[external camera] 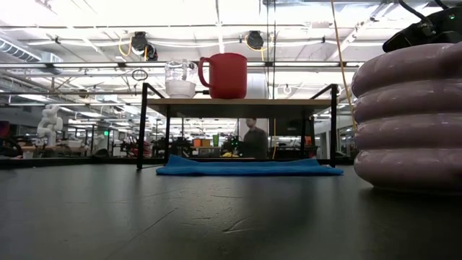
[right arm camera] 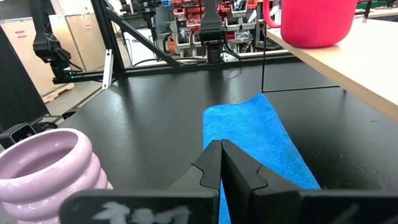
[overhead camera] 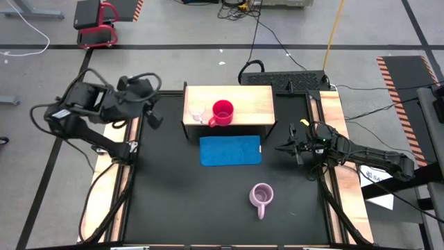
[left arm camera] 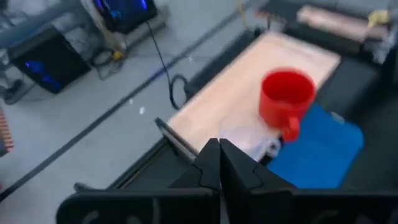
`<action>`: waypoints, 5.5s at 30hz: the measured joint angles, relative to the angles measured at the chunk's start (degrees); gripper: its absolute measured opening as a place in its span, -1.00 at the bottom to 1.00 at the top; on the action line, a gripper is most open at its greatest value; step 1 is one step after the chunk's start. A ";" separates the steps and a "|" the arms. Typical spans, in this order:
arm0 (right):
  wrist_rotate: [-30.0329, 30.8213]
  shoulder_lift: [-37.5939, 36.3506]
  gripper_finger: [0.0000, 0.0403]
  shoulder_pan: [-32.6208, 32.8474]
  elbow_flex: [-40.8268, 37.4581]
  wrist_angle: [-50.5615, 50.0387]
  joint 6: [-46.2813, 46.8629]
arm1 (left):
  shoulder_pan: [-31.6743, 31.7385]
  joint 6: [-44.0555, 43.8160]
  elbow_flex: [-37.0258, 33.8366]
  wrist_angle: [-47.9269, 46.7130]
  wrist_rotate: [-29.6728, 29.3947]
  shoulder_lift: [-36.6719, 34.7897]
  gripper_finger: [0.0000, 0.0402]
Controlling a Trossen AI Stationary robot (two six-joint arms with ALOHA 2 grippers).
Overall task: Stack small to large cups/mugs on shelf
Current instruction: Put the red mug on the shelf
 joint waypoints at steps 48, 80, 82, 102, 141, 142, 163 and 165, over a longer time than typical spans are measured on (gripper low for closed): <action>3.02 0.00 -1.00 0.01 0.01 3.72 -2.36 | 10.76 23.72 -97.31 93.43 16.54 -51.97 -0.99; 4.36 25.73 -1.00 -2.41 14.51 11.32 -1.95 | 11.84 24.42 -97.41 90.43 22.59 -51.75 -0.96; 4.27 27.91 -1.00 -2.86 16.07 11.72 -2.05 | 11.84 25.12 -97.41 90.20 22.57 -51.75 -0.96; 2.70 36.11 -1.00 -3.05 18.49 14.27 -4.02 | 11.84 25.79 -97.41 88.82 22.58 -51.75 -0.98; 2.70 36.35 -1.00 -3.00 16.37 14.67 -4.52 | 11.84 24.73 -97.41 90.55 22.59 -51.77 -0.85; 2.70 36.35 -1.00 -3.00 16.37 14.82 -4.51 | 11.84 24.74 -97.41 90.53 22.59 -51.76 -0.85; 2.55 36.35 -1.00 -1.80 16.33 15.96 -3.51 | 11.84 23.48 -97.41 90.46 22.59 -51.77 -0.85; 2.57 36.35 -1.00 -1.23 16.33 15.96 -3.53 | 11.84 23.34 -97.41 90.46 22.59 -51.76 -0.85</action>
